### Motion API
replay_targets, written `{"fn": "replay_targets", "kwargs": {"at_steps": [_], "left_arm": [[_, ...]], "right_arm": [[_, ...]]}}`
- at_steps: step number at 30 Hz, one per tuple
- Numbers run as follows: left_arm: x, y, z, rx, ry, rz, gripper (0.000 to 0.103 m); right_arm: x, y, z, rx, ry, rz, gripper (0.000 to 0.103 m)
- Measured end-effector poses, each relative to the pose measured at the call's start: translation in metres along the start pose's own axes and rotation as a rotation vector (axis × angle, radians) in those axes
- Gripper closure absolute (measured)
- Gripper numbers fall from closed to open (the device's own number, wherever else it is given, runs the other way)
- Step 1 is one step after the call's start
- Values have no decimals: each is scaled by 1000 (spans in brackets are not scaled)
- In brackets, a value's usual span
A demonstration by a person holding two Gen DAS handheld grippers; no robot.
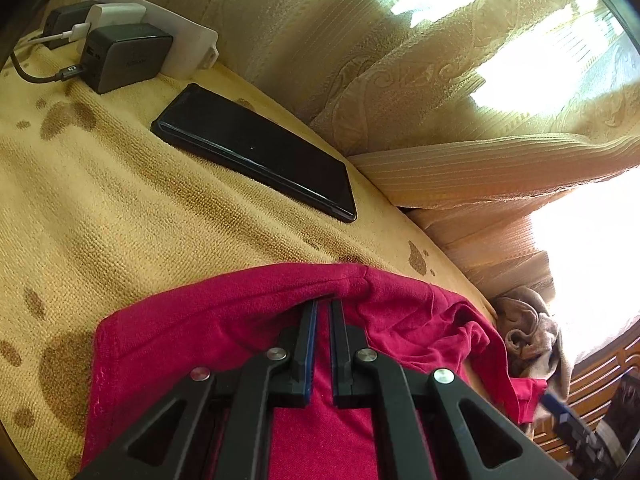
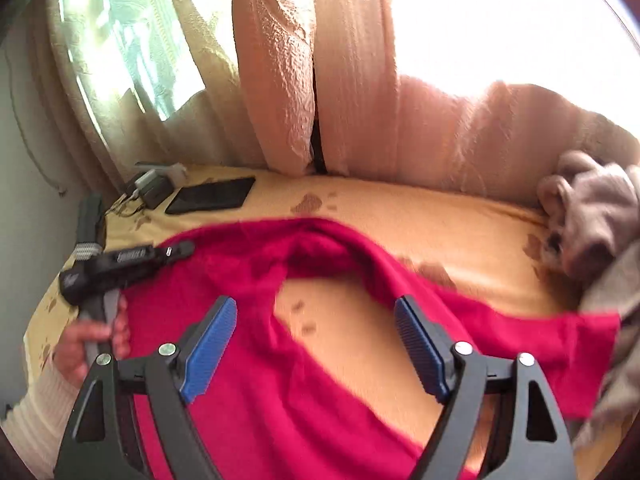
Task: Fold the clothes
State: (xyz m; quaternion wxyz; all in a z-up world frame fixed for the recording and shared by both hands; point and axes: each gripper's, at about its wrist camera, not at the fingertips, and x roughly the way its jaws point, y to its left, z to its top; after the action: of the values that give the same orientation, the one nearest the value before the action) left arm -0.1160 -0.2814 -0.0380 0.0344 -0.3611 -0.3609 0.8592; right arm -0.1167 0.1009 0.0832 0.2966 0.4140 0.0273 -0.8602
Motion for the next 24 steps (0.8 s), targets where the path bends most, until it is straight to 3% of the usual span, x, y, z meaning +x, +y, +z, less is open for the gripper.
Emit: {"fn": "replay_targets", "kwargs": {"at_steps": [3, 6, 8, 9, 12, 16, 21, 24], "left_arm": [[0, 1, -1, -4, -2, -4, 97], [-1, 2, -1, -8, -3, -12, 97], [-1, 2, 0, -10, -2, -16, 97], [-2, 2, -2, -13, -6, -10, 97], [-5, -4, -5, 34, -1, 37, 97], [-26, -24, -22, 222, 39, 167, 97], [-69, -44, -74, 422, 131, 156, 97], [-82, -54, -121, 565, 237, 173, 97]], "right_arm": [[-27, -20, -62, 51, 77, -37, 18], [-32, -40, -107, 39, 146, -225, 18], [-37, -52, -123, -13, 125, -292, 17], [-40, -60, -127, -18, 110, -308, 9], [-51, -92, -129, 68, 113, -331, 2], [-79, -108, -139, 136, 90, -361, 0], [-137, -84, -163, 49, -25, -394, 0], [-151, -70, -180, -14, -24, -431, 0]]}}
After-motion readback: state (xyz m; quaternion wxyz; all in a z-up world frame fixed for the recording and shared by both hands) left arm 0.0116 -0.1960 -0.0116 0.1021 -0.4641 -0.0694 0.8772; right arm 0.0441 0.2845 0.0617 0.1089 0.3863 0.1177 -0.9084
